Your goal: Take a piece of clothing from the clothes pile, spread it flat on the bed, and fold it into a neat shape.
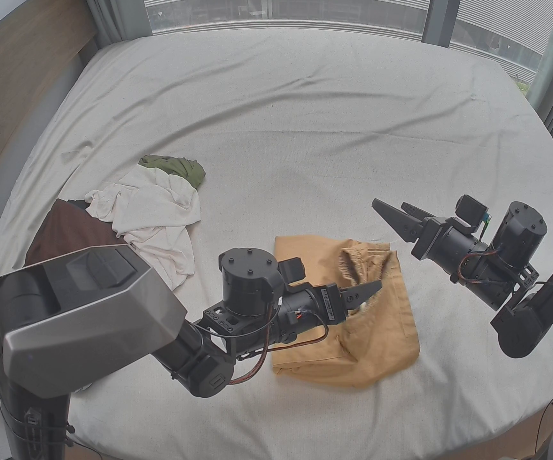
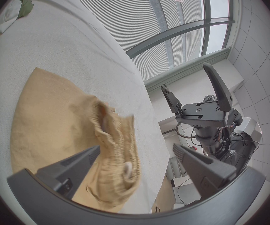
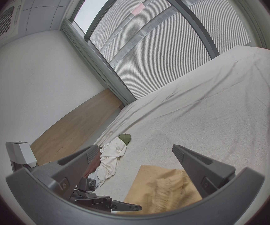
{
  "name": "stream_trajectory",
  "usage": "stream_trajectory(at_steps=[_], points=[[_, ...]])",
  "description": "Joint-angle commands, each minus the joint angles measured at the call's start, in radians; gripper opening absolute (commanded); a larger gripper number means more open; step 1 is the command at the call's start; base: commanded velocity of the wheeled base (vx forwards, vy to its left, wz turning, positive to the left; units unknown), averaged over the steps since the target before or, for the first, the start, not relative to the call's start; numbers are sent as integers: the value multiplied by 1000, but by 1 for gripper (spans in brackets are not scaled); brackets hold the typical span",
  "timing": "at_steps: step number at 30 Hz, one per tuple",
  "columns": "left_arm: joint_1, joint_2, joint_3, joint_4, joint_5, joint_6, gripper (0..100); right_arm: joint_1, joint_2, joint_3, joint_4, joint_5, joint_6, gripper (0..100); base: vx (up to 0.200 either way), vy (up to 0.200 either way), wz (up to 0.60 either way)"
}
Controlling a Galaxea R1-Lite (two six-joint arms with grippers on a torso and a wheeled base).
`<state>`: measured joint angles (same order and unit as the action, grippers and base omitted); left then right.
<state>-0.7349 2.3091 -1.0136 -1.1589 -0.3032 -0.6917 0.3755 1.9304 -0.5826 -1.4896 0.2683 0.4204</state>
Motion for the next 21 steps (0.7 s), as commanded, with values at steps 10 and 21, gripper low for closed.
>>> stream_trajectory(at_steps=[10,21], points=[[0,-54,49,-2,13,0,100,0,2,7,6,0,0,100,0,0,0],[66,-215,213,-13,10,9,100,13,7,17,6,0,0,100,0,0,0]])
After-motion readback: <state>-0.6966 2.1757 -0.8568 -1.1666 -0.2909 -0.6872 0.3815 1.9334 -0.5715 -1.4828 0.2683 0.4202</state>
